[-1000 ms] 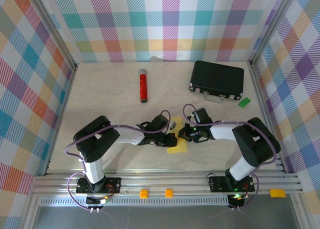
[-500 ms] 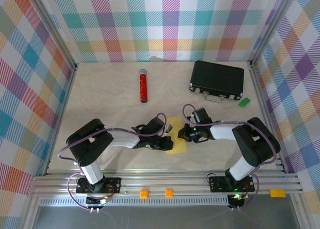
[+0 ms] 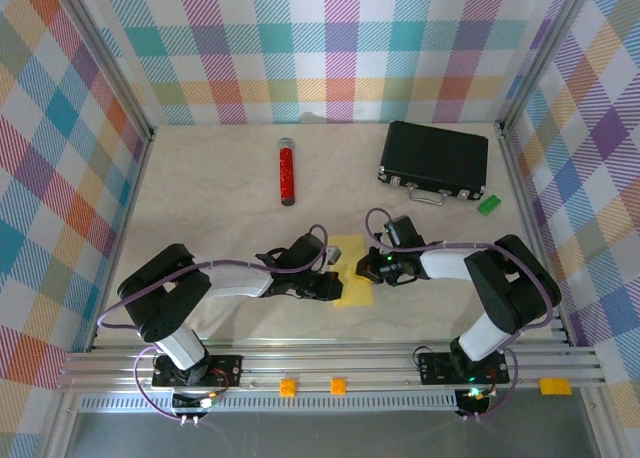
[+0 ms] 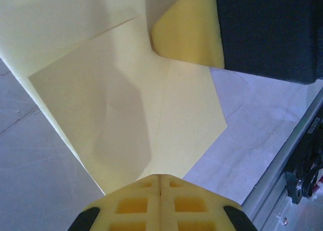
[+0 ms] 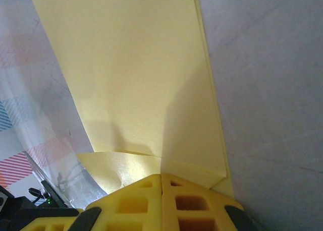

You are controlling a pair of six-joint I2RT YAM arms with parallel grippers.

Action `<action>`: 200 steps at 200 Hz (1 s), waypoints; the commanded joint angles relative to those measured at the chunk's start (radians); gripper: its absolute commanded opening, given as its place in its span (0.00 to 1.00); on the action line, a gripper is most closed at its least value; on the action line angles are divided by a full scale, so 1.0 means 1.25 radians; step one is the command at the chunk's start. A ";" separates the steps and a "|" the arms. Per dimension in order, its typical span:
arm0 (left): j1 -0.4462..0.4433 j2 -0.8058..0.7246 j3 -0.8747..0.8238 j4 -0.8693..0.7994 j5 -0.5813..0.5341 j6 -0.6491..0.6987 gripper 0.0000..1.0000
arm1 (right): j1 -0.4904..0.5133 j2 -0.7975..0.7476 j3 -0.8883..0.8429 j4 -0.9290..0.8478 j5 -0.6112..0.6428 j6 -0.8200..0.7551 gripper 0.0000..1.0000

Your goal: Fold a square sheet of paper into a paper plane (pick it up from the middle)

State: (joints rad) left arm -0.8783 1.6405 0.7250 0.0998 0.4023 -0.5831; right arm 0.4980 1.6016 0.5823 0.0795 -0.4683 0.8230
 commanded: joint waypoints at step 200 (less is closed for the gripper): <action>0.001 0.002 -0.110 0.007 0.061 0.022 0.00 | -0.003 0.007 -0.053 -0.055 0.092 0.013 0.00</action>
State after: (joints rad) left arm -0.8783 1.6772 0.6403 0.2409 0.4534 -0.5957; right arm 0.4988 1.5803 0.5495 0.1188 -0.4507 0.8303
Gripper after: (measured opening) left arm 0.050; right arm 0.057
